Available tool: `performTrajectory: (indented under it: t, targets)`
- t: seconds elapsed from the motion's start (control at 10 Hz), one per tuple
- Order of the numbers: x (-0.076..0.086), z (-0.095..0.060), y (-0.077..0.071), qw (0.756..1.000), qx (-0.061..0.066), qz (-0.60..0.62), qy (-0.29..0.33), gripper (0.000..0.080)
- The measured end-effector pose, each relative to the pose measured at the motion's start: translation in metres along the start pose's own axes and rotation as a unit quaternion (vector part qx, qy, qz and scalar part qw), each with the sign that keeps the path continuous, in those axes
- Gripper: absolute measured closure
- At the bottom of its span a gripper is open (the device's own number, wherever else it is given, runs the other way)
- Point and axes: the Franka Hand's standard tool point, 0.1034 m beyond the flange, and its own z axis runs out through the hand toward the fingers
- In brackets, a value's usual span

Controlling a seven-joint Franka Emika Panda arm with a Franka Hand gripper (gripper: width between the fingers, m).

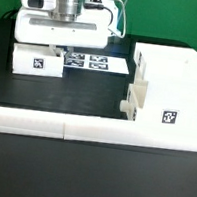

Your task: Assemble drawer

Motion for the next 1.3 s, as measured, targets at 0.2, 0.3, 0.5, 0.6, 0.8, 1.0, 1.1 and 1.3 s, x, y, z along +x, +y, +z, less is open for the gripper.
performTrajectory:
  t: [0.2, 0.3, 0.5, 0.6, 0.8, 1.0, 1.1, 1.3]
  targets:
    - [0.008, -0.004, -0.005, 1.0, 0.003, -0.011, -0.002, 0.0756]
    - [0.03, -0.018, -0.015, 0.999, 0.001, -0.034, 0.01, 0.0755]
    - [0.058, -0.033, -0.024, 0.998, 0.001, -0.057, 0.019, 0.0755]
    - [0.073, -0.04, -0.027, 0.997, 0.003, -0.069, 0.02, 0.0755]
    - [0.102, -0.052, -0.032, 0.996, 0.007, -0.087, 0.024, 0.0755]
    - [0.133, -0.058, -0.048, 0.997, 0.012, -0.072, 0.023, 0.0755]
    - [0.138, -0.057, -0.059, 0.997, 0.012, -0.066, 0.024, 0.0755]
    - [0.136, -0.056, -0.056, 0.995, 0.011, -0.096, 0.022, 0.0755]
